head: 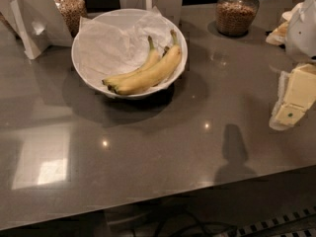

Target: Pick banana from white bowl

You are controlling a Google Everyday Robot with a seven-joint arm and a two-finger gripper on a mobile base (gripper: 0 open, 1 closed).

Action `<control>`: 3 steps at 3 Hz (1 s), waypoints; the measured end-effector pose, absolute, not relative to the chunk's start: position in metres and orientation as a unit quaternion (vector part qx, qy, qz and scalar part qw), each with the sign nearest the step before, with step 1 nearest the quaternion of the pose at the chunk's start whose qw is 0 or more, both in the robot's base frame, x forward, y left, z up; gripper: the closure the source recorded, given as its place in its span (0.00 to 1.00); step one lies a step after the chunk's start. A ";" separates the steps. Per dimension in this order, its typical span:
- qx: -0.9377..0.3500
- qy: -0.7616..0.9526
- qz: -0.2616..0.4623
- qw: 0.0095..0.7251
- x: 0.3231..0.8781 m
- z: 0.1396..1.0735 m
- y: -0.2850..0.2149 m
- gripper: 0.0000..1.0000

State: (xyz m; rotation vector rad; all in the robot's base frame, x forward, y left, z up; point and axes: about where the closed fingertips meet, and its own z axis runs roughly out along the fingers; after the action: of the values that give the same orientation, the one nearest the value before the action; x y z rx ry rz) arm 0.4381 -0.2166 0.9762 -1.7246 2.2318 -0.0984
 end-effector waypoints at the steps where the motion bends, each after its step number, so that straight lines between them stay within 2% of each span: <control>1: -0.603 0.781 -0.034 0.159 0.438 0.976 -0.217 0.00; 3: -0.649 0.729 -0.067 0.207 0.456 0.993 -0.189 0.00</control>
Offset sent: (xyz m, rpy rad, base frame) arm 0.0146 0.0184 0.0082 -0.0086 -0.0814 0.0892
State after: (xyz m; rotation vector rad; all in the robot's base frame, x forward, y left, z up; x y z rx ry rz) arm 0.4563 -0.1886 0.9932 -1.8071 2.0313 -0.1863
